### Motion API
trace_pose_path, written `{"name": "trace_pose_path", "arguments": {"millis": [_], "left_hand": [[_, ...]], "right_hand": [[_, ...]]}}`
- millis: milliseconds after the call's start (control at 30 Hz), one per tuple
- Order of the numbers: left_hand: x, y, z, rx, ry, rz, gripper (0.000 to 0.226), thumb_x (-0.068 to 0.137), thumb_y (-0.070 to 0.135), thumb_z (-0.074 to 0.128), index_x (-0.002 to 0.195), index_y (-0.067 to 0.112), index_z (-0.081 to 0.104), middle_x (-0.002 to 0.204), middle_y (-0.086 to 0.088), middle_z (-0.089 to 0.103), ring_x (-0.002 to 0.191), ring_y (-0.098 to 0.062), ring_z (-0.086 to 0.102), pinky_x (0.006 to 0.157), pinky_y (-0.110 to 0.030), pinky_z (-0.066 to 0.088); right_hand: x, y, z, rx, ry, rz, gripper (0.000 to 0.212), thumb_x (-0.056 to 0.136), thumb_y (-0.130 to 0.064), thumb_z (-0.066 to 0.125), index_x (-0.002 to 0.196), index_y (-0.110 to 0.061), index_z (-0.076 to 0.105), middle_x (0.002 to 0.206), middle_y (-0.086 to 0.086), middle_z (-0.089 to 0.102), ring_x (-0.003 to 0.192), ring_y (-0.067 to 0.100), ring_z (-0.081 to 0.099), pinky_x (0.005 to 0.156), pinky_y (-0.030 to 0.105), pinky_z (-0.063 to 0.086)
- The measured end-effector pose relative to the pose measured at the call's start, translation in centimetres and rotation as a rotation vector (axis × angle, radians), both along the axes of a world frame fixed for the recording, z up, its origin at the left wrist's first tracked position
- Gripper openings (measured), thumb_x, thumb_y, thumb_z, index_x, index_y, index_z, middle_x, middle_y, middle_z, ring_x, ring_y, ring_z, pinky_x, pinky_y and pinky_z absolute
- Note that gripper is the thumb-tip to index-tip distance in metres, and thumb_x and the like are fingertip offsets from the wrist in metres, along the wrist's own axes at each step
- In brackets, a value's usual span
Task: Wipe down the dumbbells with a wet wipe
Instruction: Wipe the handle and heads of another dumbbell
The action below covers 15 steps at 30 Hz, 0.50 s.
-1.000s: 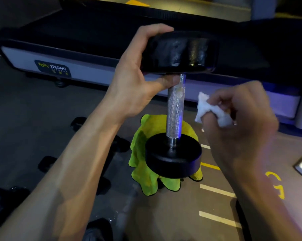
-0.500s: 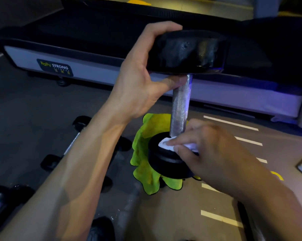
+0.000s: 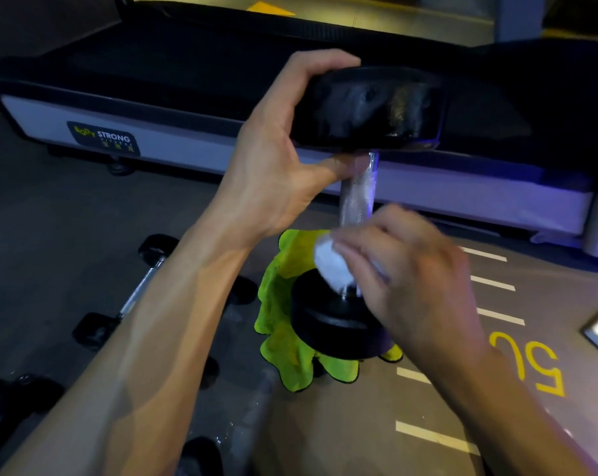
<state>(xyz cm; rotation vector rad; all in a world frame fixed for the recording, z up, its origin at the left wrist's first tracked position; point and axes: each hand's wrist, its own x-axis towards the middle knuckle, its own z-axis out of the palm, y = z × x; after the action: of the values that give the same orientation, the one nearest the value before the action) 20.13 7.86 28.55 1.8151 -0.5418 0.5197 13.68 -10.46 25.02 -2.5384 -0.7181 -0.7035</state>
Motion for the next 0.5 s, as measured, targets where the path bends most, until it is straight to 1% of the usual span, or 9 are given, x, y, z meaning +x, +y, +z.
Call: {"name": "trace_pose_path", "arguments": {"millis": [67, 133, 200, 233, 300, 333, 400, 467, 500], "left_hand": [[0.1, 0.2, -0.1, -0.006, -0.001, 0.001, 0.069, 0.079, 0.008, 0.09, 0.135, 0.016, 0.051, 0.123, 0.007, 0.059, 0.115, -0.014, 0.062, 0.106, -0.049, 0.053], [0.2, 0.2, -0.3, 0.0, -0.002, 0.003, 0.069, 0.079, 0.009, 0.09, 0.135, 0.016, 0.051, 0.124, 0.007, 0.059, 0.116, -0.016, 0.062, 0.106, -0.049, 0.053], [0.2, 0.2, -0.3, -0.003, 0.001, -0.004, 0.07, 0.079, 0.008, 0.09, 0.136, 0.016, 0.05, 0.125, 0.005, 0.059, 0.118, -0.02, 0.063, 0.106, -0.05, 0.053], [0.2, 0.2, -0.3, -0.006, 0.001, -0.006, 0.07, 0.079, 0.008, 0.09, 0.136, 0.015, 0.05, 0.126, 0.003, 0.059, 0.119, -0.022, 0.063, 0.106, -0.051, 0.053], [0.3, 0.3, -0.3, -0.006, -0.001, -0.006, 0.07, 0.079, 0.009, 0.09, 0.137, 0.014, 0.05, 0.128, 0.0, 0.06, 0.12, -0.023, 0.063, 0.106, -0.051, 0.053], [0.3, 0.3, -0.3, -0.005, 0.003, -0.008, 0.07, 0.08, 0.008, 0.09, 0.137, 0.014, 0.05, 0.128, 0.0, 0.06, 0.12, -0.022, 0.063, 0.105, -0.05, 0.054], [0.2, 0.2, -0.3, -0.008, 0.009, -0.016, 0.07, 0.08, 0.006, 0.089, 0.137, 0.015, 0.05, 0.126, 0.004, 0.058, 0.119, -0.018, 0.062, 0.106, -0.05, 0.053], [0.2, 0.2, -0.3, -0.007, 0.007, -0.019, 0.07, 0.08, 0.005, 0.089, 0.136, 0.015, 0.05, 0.124, 0.007, 0.057, 0.117, -0.015, 0.061, 0.107, -0.049, 0.053], [0.2, 0.2, -0.3, -0.003, 0.006, -0.019, 0.07, 0.08, 0.006, 0.089, 0.136, 0.015, 0.05, 0.124, 0.007, 0.057, 0.116, -0.015, 0.061, 0.107, -0.049, 0.053]], "right_hand": [[-0.8, -0.7, -0.3, -0.022, 0.187, 0.051, 0.013, 0.094, -0.032, 0.066, 0.103, -0.036, 0.076, 0.09, -0.009, 0.061, 0.077, 0.021, 0.063, 0.059, 0.043, 0.055], [-0.9, -1.4, 0.6, -0.065, 0.282, 0.083, 0.018, 0.093, -0.034, 0.064, 0.108, -0.042, 0.072, 0.088, -0.011, 0.059, 0.073, 0.019, 0.063, 0.059, 0.04, 0.054], [-0.4, -2.1, 2.2, -0.051, 0.242, 0.074, 0.016, 0.094, -0.028, 0.067, 0.102, -0.04, 0.074, 0.083, -0.009, 0.06, 0.068, 0.017, 0.062, 0.06, 0.034, 0.05], [0.1, -2.5, 3.0, 0.018, 0.164, 0.035, 0.017, 0.094, -0.024, 0.069, 0.101, -0.039, 0.075, 0.084, -0.008, 0.061, 0.069, 0.014, 0.06, 0.062, 0.033, 0.049], [0.6, -2.8, 4.2, 0.173, 0.048, -0.022, 0.023, 0.092, -0.017, 0.073, 0.11, -0.032, 0.075, 0.092, -0.008, 0.061, 0.075, 0.009, 0.057, 0.069, 0.032, 0.051], [0.6, -2.7, 4.3, 0.187, 0.044, -0.016, 0.026, 0.091, -0.016, 0.073, 0.113, -0.029, 0.074, 0.097, -0.009, 0.06, 0.078, 0.008, 0.057, 0.072, 0.031, 0.053], [0.0, -2.2, 3.0, 0.031, 0.103, 0.055, 0.028, 0.089, -0.015, 0.071, 0.113, -0.031, 0.074, 0.103, -0.011, 0.059, 0.079, 0.008, 0.061, 0.071, 0.03, 0.055], [-0.2, -2.1, 1.6, -0.151, 0.264, 0.155, 0.027, 0.092, -0.018, 0.064, 0.11, -0.038, 0.071, 0.105, -0.015, 0.056, 0.08, 0.012, 0.064, 0.068, 0.035, 0.057], [-0.1, -2.3, 1.5, -0.179, 0.367, 0.189, 0.025, 0.093, -0.023, 0.06, 0.109, -0.039, 0.071, 0.105, -0.017, 0.056, 0.083, 0.011, 0.064, 0.07, 0.033, 0.055]]}}
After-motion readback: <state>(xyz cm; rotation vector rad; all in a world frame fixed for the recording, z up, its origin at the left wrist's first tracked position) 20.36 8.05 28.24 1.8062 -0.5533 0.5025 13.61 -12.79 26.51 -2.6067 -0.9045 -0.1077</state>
